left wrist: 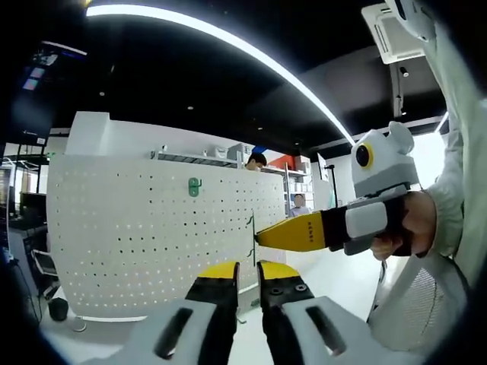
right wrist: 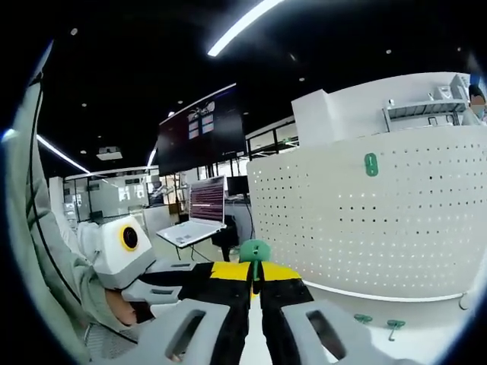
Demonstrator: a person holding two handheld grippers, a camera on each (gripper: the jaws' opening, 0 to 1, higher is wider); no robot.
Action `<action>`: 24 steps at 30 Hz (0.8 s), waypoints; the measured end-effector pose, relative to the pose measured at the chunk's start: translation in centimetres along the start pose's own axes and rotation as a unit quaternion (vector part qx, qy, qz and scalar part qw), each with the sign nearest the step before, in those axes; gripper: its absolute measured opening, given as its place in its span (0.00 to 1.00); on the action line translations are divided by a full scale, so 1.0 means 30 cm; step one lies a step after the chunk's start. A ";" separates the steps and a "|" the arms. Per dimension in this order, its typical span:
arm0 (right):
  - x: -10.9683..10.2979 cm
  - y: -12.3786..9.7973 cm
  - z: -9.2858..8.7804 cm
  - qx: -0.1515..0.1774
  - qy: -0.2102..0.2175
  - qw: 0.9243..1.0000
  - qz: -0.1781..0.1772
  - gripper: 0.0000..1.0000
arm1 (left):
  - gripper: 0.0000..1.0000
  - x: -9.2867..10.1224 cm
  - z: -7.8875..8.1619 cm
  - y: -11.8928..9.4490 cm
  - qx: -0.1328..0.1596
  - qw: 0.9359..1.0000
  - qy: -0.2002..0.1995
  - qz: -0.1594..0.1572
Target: Insert the hook assembly into the mounting plate slot until the hook locks in place.
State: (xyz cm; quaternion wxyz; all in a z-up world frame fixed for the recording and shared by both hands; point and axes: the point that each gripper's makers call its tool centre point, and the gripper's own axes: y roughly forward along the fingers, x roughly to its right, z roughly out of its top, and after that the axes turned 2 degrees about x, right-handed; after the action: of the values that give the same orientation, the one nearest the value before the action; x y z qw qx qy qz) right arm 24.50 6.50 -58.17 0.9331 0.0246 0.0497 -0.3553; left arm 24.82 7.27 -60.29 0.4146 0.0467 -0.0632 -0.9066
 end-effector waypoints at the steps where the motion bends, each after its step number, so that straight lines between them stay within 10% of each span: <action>1: 0.001 -0.001 0.002 0.001 -0.001 1.000 -0.001 0.01 | 0.14 -0.001 0.001 0.000 0.000 1.000 0.000 0.001; 24: 0.119 -0.029 0.090 0.031 -0.014 0.998 -0.055 0.01 | 0.34 -0.013 0.007 -0.002 0.007 1.000 -0.014 0.013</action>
State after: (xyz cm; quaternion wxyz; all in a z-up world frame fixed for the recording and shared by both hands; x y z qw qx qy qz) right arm 26.76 3.27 -55.88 0.9115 0.0459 0.0268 -0.4078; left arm 25.01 7.63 -60.07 0.4250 0.0360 -0.0762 -0.9013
